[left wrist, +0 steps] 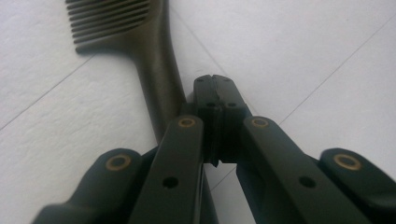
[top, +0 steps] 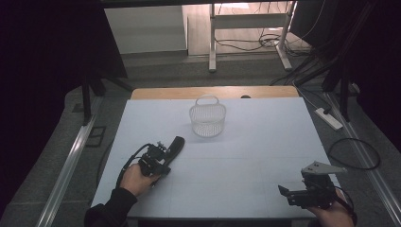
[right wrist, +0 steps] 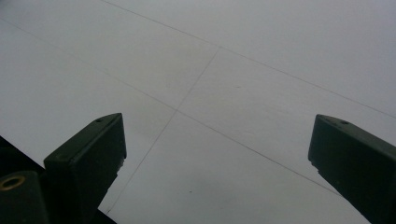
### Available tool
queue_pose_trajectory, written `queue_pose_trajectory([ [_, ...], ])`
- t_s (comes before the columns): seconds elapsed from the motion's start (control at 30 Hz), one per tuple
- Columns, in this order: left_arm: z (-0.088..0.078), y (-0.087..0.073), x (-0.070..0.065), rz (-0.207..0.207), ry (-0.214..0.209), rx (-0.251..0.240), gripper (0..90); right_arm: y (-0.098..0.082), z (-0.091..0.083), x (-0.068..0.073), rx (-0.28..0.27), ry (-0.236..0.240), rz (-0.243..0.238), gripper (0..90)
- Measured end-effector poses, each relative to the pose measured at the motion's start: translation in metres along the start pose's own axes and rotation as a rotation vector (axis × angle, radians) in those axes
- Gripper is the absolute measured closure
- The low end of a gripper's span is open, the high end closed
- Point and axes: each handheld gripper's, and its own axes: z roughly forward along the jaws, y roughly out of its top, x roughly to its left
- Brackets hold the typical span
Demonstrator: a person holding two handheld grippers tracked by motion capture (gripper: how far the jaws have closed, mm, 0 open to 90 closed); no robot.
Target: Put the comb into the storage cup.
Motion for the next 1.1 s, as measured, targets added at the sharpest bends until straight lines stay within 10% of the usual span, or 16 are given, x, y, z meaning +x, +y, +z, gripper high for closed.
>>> queue_pose_trajectory([
  [0.4, -0.005, -0.007, 0.010, -0.022, 0.028, -0.005, 89.0, 0.000, 0.000, 0.000, 0.002, 0.001, -0.001, 4.8],
  [0.8, -0.030, -0.002, -0.010, 0.035, 0.038, -0.085, 84.0, 0.000, 0.001, 0.000, 0.006, 0.001, 0.001, 4.9],
  [1.1, -0.042, -0.006, 0.002, -0.017, 0.068, -0.114, 62.6, 0.000, 0.001, 0.000, 0.007, 0.001, 0.003, 4.8],
])
